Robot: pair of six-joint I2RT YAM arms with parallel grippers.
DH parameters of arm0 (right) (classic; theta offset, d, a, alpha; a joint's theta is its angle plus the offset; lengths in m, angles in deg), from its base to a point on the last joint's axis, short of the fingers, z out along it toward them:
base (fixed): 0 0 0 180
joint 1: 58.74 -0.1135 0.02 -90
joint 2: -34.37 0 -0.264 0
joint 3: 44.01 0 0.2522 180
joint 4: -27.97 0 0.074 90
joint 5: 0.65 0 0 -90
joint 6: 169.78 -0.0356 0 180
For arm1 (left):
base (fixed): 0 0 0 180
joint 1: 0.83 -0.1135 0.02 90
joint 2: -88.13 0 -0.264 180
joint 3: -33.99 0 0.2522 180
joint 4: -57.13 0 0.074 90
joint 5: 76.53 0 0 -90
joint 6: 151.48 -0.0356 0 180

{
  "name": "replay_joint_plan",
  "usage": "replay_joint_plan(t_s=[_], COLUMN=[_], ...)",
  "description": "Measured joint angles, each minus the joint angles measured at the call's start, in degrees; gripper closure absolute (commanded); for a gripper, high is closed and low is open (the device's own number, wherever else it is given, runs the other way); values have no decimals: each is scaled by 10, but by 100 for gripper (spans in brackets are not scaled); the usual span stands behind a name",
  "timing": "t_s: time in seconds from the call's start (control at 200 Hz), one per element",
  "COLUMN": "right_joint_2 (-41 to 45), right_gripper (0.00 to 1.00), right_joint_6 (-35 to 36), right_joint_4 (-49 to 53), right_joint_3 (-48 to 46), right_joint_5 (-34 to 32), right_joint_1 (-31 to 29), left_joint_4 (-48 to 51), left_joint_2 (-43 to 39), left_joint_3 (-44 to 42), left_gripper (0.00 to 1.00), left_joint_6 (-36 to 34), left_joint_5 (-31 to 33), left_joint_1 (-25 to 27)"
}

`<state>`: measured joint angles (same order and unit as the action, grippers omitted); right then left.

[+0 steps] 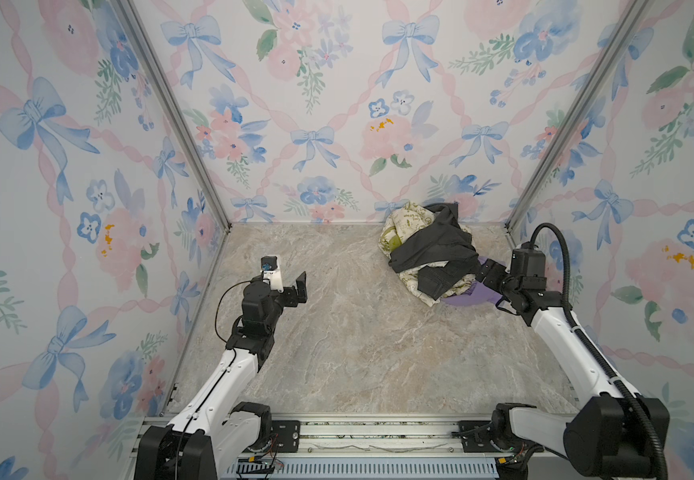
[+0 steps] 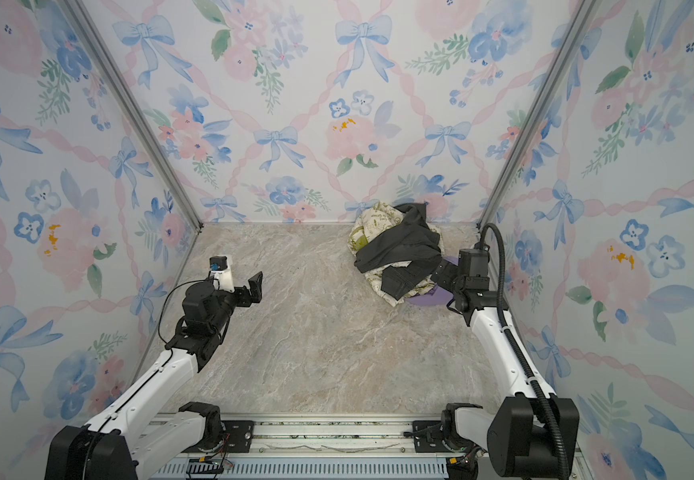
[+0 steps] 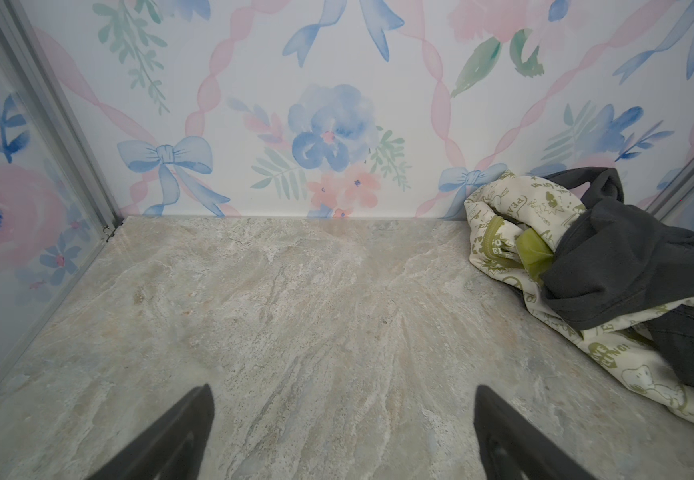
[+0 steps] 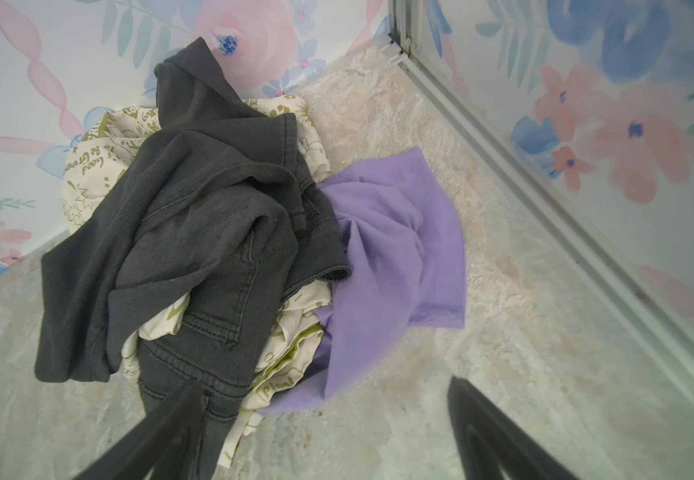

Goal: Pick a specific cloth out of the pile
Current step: 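Reach the right gripper to the purple cloth edge under the pile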

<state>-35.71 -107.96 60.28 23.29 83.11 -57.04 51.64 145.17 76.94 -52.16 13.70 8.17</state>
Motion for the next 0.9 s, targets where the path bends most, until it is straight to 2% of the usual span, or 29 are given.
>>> replay_joint_plan(t_s=[0.2, 0.425, 0.68, 0.78, 0.83, 0.9], right_joint_2=[-39, -114, -201, -214, -221, -231], right_gripper=[35, 49, 65, 77, 86, 92], right_joint_6=[-107, -198, -262, -280, -287, -295], right_joint_4=[-23, -44, -68, -78, -82, -85], right_joint_3=[-24, -22, -11, -6, -2, 3], right_joint_5=[46, 69, 99, 106, 107, 110], right_joint_1=[34, 50, 51, 51, 51, 51], left_joint_4=[-4, -4, -6, -6, -7, -8], left_joint_2=[1, 7, 9, 9, 9, 9], left_joint_3=[-3, -1, 5, 6, 6, 6], left_gripper=[2, 2, 2, 2, 2, 2], left_joint_6=[10, 10, 10, 10, 10, 10], left_joint_5=[-30, -50, -61, -64, -67, -68], left_joint_1=[0, 0, 0, -1, -1, -2])
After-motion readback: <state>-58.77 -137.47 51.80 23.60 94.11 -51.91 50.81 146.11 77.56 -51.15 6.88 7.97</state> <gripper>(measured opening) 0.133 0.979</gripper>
